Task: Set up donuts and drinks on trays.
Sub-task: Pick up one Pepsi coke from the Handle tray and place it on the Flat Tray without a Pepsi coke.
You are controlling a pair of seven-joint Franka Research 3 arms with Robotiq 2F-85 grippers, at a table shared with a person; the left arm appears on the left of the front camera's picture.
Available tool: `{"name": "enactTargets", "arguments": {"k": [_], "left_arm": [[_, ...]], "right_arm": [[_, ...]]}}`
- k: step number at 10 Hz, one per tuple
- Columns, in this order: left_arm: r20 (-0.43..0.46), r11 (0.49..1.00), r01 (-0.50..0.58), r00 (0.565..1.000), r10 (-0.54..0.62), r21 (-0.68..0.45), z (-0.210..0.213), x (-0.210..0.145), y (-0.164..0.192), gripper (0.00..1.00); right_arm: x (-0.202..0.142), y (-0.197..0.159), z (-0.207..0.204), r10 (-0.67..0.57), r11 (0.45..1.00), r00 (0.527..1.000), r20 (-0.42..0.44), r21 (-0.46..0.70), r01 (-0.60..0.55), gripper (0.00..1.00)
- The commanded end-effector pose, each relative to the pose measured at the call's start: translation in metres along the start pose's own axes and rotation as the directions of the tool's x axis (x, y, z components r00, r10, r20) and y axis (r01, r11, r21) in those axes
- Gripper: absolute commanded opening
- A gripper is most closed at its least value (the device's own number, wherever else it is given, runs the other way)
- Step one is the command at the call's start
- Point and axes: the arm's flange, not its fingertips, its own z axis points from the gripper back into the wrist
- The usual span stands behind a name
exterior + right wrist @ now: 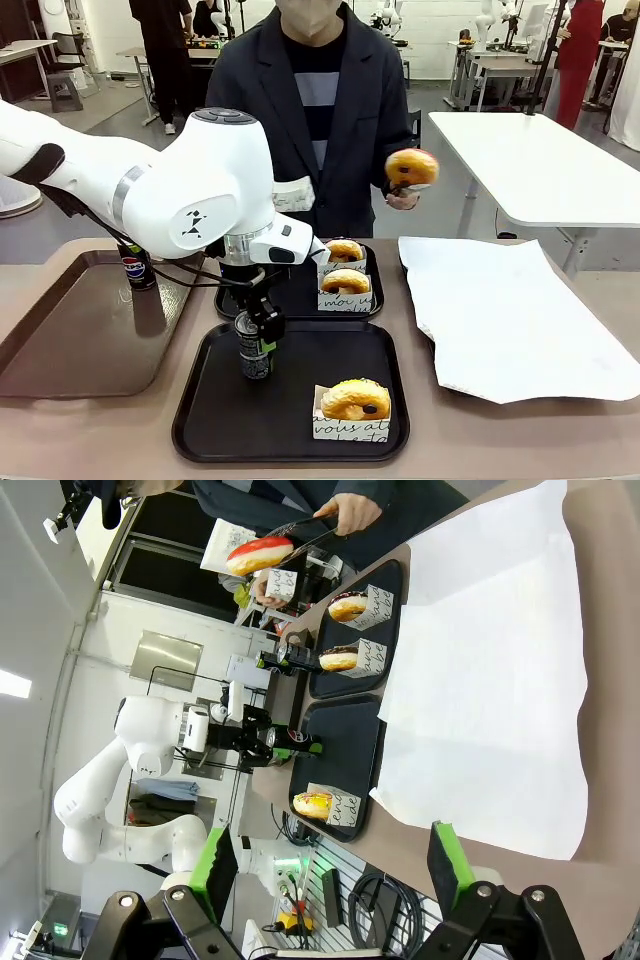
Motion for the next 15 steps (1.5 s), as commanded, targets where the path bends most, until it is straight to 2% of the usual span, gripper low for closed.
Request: {"name": "enactTargets", "arguments": {"k": [1, 6, 8, 10, 11, 13, 15], "left_arm": [[0.016, 1.000, -0.010, 1.000, 0.009, 0.019, -0.004, -0.003, -0.001, 1.00], [0.062, 0.998, -0.054, 0.997, 0.052, 0.020, 0.024, -0.021, 0.001, 1.00], [0.094, 0.994, -0.109, 0.990, 0.107, 0.021, 0.050, -0.052, 0.010, 1.00], [0.130, 0.986, -0.165, 0.977, 0.168, -0.029, 0.065, -0.094, 0.025, 1.00], [0.158, 0.970, -0.236, 0.957, 0.241, -0.051, 0.075, -0.127, 0.041, 1.00], [0.189, 0.938, -0.343, 0.919, 0.347, -0.052, 0.088, -0.167, 0.065, 1.00], [0.204, 0.890, -0.451, 0.867, 0.454, -0.063, 0.088, -0.190, 0.087, 1.00]], "right_arm": [[0.003, 0.000, 0.000, 0.018, 1.000, 1.000, 0.019, 0.024, -0.018, 1.00], [0.003, 0.000, 0.000, 0.018, 1.000, 1.000, 0.019, 0.024, -0.018, 1.00], [0.003, 0.000, 0.000, 0.018, 1.000, 1.000, 0.019, 0.024, -0.018, 1.00], [0.003, 0.000, 0.000, 0.018, 1.000, 1.000, 0.019, 0.024, -0.018, 1.00], [0.003, 0.000, 0.000, 0.018, 1.000, 1.000, 0.019, 0.024, -0.018, 1.00], [0.003, 0.000, 0.000, 0.018, 1.000, 1.000, 0.019, 0.024, -0.018, 1.00], [0.003, 0.000, 0.000, 0.018, 1.000, 1.000, 0.019, 0.024, -0.018, 1.00]]}}
